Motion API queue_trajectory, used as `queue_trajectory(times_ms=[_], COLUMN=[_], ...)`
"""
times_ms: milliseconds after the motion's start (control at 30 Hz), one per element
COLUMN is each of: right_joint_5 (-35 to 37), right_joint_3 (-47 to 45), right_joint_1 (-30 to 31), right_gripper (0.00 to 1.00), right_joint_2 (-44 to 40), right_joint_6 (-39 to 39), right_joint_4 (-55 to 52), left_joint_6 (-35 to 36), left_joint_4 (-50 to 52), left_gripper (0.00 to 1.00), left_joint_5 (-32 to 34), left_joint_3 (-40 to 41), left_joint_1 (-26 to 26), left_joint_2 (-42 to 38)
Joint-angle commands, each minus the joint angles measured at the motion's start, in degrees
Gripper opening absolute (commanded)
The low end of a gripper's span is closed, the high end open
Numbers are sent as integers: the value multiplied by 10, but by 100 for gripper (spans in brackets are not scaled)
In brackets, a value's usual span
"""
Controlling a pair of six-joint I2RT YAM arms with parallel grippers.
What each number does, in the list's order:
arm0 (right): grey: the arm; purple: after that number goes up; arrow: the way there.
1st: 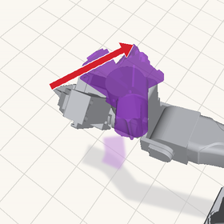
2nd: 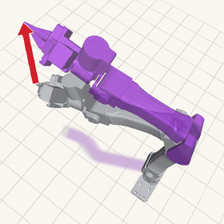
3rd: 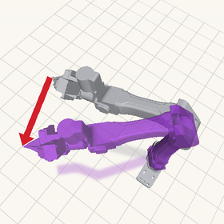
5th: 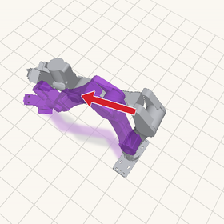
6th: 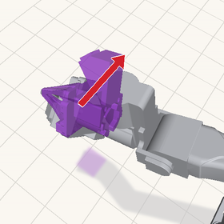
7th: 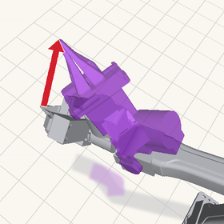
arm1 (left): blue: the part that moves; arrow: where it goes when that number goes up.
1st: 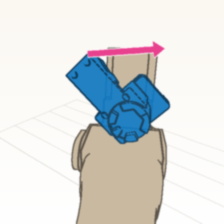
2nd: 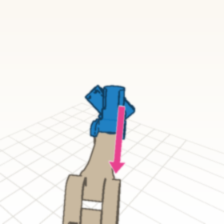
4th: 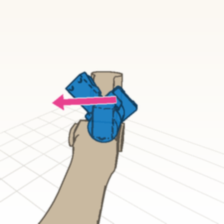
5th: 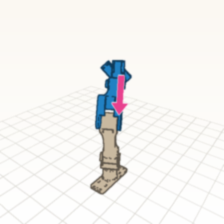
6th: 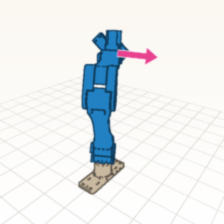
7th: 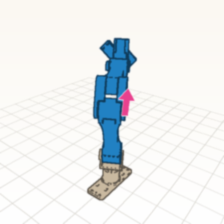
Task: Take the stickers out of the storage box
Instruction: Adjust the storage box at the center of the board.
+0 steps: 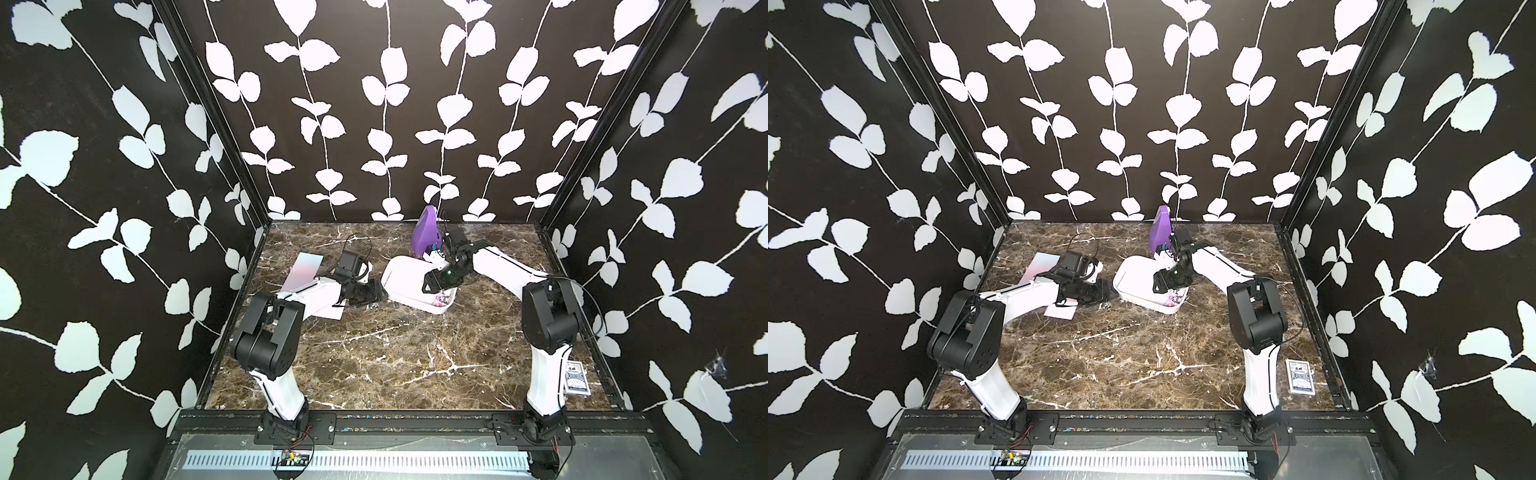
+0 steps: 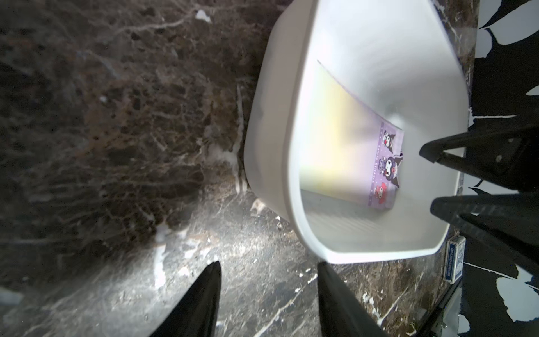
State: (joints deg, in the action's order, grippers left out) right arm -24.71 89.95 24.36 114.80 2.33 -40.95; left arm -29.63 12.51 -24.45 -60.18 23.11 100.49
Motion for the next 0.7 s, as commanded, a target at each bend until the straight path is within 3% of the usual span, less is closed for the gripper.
queue_trajectory(times_ms=[0,267,467,667], right_joint_5=[-11,-44,34,69], right_joint_3=[-6,-30,-2,94], right_joint_1=[-1,1,0,-1], right_gripper=[70,72,72,75], right_joint_2=[-5,-21,-18,58], right_joint_6=[4,20,25,51], right_joint_4=[7,21,11,-29], left_joint_6=[16,8,20,8], left_joint_4=[1,-4,23,15], left_gripper=[56,55,54,54], left_joint_5=[5,-16,5,12], left_joint_3=[-35,-121,-119,-106], left_joint_1=[2,2,1,6], left_joint_2=[21,90,55,18])
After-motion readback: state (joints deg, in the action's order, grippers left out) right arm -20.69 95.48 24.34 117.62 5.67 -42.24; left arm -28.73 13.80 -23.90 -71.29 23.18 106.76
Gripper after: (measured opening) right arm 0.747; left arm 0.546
